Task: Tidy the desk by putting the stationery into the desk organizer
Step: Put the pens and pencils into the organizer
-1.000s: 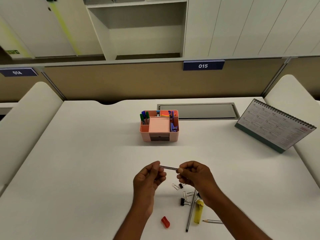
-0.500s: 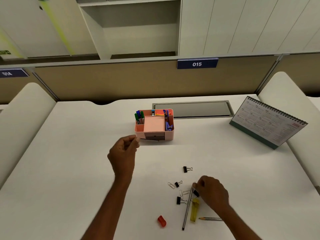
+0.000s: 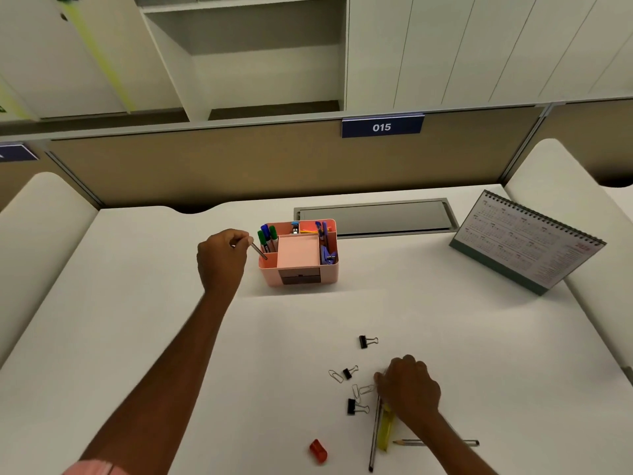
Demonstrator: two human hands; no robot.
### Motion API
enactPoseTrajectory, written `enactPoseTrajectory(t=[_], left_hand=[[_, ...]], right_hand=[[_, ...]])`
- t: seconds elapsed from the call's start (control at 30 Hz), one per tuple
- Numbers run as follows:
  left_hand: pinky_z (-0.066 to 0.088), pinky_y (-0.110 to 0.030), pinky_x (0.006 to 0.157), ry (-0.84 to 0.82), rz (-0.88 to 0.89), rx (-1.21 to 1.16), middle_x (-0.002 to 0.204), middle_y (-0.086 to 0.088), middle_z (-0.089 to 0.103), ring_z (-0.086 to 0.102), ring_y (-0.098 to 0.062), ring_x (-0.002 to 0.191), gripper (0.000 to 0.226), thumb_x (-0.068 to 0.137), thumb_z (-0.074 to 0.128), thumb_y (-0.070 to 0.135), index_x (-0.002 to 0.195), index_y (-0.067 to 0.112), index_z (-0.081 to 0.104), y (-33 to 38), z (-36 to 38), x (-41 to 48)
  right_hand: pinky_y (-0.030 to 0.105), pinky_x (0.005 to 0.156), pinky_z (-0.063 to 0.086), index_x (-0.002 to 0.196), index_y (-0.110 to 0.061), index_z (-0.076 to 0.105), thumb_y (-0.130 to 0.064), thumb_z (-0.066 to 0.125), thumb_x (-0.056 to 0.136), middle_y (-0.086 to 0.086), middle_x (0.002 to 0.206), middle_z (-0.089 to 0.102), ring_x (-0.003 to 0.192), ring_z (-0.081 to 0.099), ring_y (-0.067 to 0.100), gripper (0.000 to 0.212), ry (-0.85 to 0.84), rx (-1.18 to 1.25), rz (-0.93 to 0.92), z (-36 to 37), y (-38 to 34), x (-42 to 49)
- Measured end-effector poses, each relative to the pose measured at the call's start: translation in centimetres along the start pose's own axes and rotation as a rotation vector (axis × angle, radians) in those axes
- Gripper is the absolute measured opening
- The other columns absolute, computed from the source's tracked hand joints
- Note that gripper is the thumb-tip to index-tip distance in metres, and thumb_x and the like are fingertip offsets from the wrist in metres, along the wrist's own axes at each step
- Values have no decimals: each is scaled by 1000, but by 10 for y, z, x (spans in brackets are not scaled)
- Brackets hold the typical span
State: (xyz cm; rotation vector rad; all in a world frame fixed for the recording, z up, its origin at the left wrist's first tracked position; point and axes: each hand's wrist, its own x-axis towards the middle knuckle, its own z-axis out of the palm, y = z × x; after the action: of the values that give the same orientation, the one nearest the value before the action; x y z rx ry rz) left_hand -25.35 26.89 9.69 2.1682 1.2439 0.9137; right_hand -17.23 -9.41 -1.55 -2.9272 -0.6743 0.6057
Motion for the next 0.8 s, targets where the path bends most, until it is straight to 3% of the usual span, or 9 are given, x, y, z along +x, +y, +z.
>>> enactPoseTrajectory(t=[0.13, 0.33, 0.53, 0.8], left_hand=[[55, -28, 74, -86, 7, 95, 94, -8, 81, 74, -23, 82, 15, 92, 78, 20, 98, 8, 82, -1, 15, 11], [54, -30, 73, -160, -30, 183, 95, -10, 80, 74, -27, 85, 14, 94, 75, 18, 98, 7, 82, -8, 32, 16], [54, -31, 74, -196, -59, 217, 97, -11, 80, 73, -28, 87, 16, 95, 74, 19, 100, 7, 82, -14, 41, 18], [57, -35, 81, -260, 30, 193, 99, -12, 80, 73, -27, 87, 16, 94, 74, 17, 104, 6, 82, -19, 47, 23]], right_hand=[[34, 82, 46, 112, -21, 67, -44, 50, 93, -5, 113, 59, 115, 55, 18, 34, -28, 65, 20, -3, 0, 2], [34, 83, 47, 105, -21, 67, -42, 50, 90, -5, 107, 58, 110, 56, 19, 31, -80, 139, 21, -5, 5, 7], [32, 79, 46, 83, -28, 51, -43, 50, 92, -8, 95, 49, 103, 54, 16, 18, -83, 184, -1, -7, 7, 7], [31, 78, 46, 80, -28, 49, -45, 51, 90, -9, 96, 53, 99, 53, 15, 20, -85, 207, 3, -6, 9, 8]])
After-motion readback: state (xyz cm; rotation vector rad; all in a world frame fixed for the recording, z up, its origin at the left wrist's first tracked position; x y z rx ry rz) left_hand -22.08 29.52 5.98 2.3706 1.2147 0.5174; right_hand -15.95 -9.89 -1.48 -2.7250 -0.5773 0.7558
